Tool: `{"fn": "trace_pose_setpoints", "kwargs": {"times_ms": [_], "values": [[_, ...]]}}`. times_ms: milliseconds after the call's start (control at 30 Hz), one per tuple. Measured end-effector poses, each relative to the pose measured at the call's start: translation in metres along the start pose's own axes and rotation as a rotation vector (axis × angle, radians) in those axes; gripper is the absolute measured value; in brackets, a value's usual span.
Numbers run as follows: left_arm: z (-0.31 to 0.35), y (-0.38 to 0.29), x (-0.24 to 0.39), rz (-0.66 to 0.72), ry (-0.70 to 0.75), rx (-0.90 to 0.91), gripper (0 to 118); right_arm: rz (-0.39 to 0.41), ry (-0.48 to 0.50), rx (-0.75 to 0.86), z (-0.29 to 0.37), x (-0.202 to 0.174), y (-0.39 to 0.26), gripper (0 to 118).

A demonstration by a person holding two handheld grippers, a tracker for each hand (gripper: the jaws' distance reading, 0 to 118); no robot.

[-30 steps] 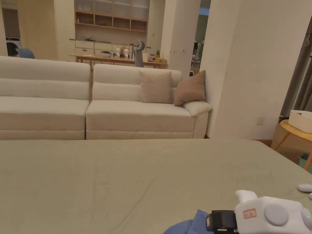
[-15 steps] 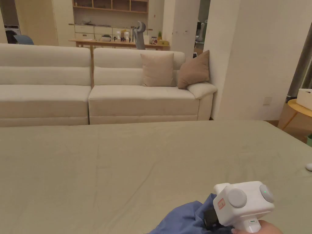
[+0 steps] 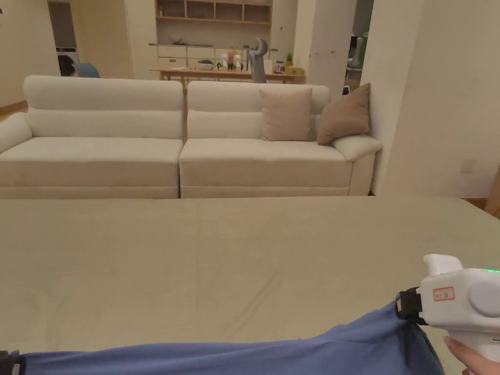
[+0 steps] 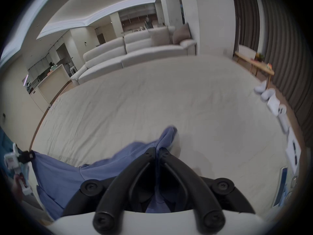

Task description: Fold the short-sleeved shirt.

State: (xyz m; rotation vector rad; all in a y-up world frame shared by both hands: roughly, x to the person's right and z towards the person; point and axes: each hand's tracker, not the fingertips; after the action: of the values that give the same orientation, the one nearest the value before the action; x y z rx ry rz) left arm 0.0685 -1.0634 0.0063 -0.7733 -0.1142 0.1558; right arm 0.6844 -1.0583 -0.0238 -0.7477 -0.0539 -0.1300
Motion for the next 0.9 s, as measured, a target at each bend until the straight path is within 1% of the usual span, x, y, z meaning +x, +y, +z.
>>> {"fn": "trace_pose_setpoints", "kwargs": {"times_ms": [100,200,300,367,467,500,567,667,733,833,867,900], "values": [[0.014,0.008,0.0,-0.004,-0.013,0.071,1,0.012,-0.01,0.081,0.027,-0.006,0.004,4],[0.029,0.007,-0.002,0.007,-0.03,0.11,1,-0.002,-0.02,0.156,0.054,-0.011,0.001,4],[0.042,-0.003,-0.006,-0.002,-0.039,0.088,1,-0.016,0.006,0.129,0.074,-0.006,-0.018,4],[0.052,-0.021,-0.011,-0.006,-0.078,0.042,1,-0.037,0.011,0.096,0.088,-0.001,-0.041,4],[0.077,-0.061,-0.02,0.032,-0.165,-0.013,1,-0.098,0.048,0.003,0.116,0.013,-0.091,4],[0.086,-0.076,-0.022,0.042,-0.174,-0.041,1,-0.102,0.056,-0.028,0.127,0.019,-0.11,4],[0.106,-0.104,-0.027,0.049,-0.196,-0.084,1,-0.099,0.043,-0.073,0.151,0.028,-0.144,4],[0.133,-0.143,-0.03,0.033,-0.204,-0.141,1,-0.119,0.068,-0.15,0.176,0.043,-0.184,4],[0.14,-0.162,-0.029,0.018,-0.201,-0.184,1,-0.108,0.066,-0.19,0.177,0.046,-0.203,4],[0.121,-0.188,-0.029,-0.016,-0.16,-0.256,1,-0.115,0.038,-0.252,0.154,0.047,-0.229,4],[0.113,-0.192,-0.029,-0.016,-0.153,-0.269,2,-0.103,0.029,-0.268,0.146,0.045,-0.235,4],[0.104,-0.198,-0.03,-0.015,-0.147,-0.281,6,-0.077,0.01,-0.279,0.138,0.043,-0.241,4]]}}
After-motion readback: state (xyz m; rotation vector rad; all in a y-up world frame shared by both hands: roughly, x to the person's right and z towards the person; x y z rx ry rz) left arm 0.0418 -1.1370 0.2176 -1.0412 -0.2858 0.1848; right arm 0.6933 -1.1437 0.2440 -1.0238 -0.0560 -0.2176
